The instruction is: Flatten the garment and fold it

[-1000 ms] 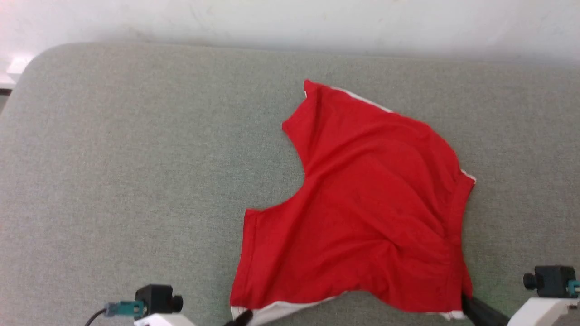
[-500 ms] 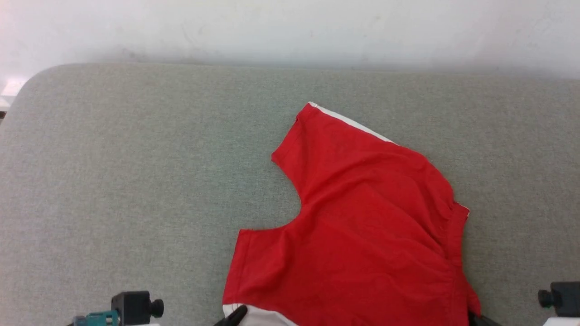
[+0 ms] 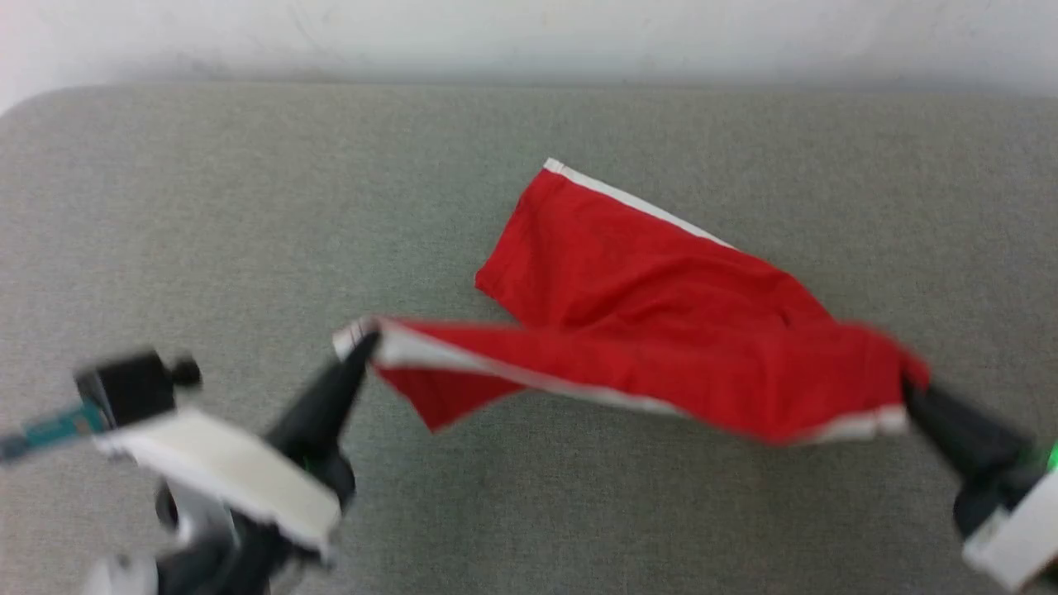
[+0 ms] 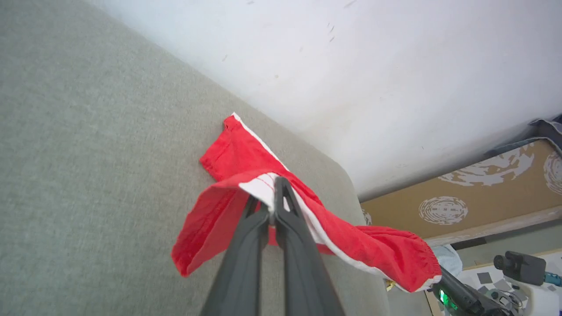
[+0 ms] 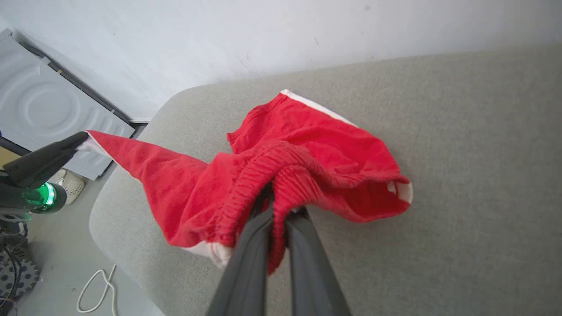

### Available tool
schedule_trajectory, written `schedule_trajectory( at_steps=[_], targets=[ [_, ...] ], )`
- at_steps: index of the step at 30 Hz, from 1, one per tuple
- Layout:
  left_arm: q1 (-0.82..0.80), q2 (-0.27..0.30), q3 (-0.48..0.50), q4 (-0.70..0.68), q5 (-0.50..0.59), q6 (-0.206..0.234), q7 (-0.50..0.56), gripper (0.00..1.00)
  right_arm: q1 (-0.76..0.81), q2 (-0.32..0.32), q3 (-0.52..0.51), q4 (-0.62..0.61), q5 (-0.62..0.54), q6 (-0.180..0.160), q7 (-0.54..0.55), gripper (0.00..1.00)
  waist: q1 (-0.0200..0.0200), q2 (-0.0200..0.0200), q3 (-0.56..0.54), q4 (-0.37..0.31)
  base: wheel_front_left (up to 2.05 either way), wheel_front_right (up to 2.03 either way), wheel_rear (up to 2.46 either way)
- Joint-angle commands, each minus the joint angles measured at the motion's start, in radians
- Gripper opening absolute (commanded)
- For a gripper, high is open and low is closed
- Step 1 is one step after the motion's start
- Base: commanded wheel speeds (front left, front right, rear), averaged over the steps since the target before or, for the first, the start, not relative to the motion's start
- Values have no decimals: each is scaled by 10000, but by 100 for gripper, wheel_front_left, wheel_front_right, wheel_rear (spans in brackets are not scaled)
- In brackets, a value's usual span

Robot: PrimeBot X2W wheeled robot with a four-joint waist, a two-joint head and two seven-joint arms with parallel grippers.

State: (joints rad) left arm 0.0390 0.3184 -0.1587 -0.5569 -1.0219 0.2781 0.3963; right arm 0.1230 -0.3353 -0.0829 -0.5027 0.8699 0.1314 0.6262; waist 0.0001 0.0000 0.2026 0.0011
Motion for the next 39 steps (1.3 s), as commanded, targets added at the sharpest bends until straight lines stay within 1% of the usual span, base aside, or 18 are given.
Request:
schedule_trajectory(
  at_steps=[1,2,3,5,8,12,16,19,21,24,27,31,34,37,39],
  targets=[
    [-1028,-220,184,191,110,311,-53,0,-1033,-208,91,-81,-202,-7,21,0,-1,0,401,-125,0,0,0],
    [-1677,-271,241,360,178,472,-17,0,-1683,-338,215,-55,-266,-7,71,0,-1,0,510,-143,0,0,0],
    [-1677,-271,241,360,178,472,-17,0,-1683,-338,215,-55,-266,-7,71,0,-1,0,510,-143,0,0,0],
    [-3049,-239,371,761,490,777,6,0,-3123,-546,403,107,-454,-7,88,0,-1,0,760,-170,0,0,0],
    [-5140,-100,349,1459,890,1021,210,0,-5255,-889,838,597,-679,-7,267,0,-1,0,1151,-148,0,0,0],
    [-8021,252,188,2644,1522,1274,626,0,-8111,-1306,1578,1615,-1121,-7,529,0,-1,0,1778,-136,0,0,0],
    [-10830,465,47,3803,2148,1524,869,0,-10925,-1194,2359,2917,-1577,-7,372,0,-1,0,2519,-256,0,0,0],
    [-12650,543,-84,4650,2642,1595,794,0,-12813,-1007,2924,4053,-2000,-7,-18,0,-1,0,3006,-336,0,0,0],
    [-13611,598,-170,5175,2987,1569,591,0,-13862,-857,3279,4835,-2248,-7,-331,0,-1,0,3297,-375,0,0,0],
    [-14636,464,-151,5891,3254,1586,154,0,-15067,-712,3748,5980,-2588,-7,-828,0,-1,0,3712,-391,0,0,0],
    [-15249,231,-46,6446,3299,1474,-423,0,-15925,-648,4056,6984,-2786,-7,-1339,0,-1,0,4140,-327,0,0,0],
    [-15548,-91,157,6862,3114,1043,-1291,0,-16723,-692,4264,8101,-2954,-7,-2019,0,-1,0,4777,-151,0,0,0],
    [-15472,-203,219,7103,3003,534,-1944,0,-16954,-796,4541,8701,-3075,-7,-2531,0,-1,0,5190,-19,0,0,0],
    [-15329,-257,160,7246,2891,-168,-2540,0,-16991,-969,4881,9178,-3092,-7,-3004,0,-1,0,5564,91,0,0,0],
    [-15199,-306,59,7375,2748,-622,-2707,0,-16939,-1125,5164,9427,-3043,-7,-3256,0,-1,0,5789,145,0,0,0]
  ],
)
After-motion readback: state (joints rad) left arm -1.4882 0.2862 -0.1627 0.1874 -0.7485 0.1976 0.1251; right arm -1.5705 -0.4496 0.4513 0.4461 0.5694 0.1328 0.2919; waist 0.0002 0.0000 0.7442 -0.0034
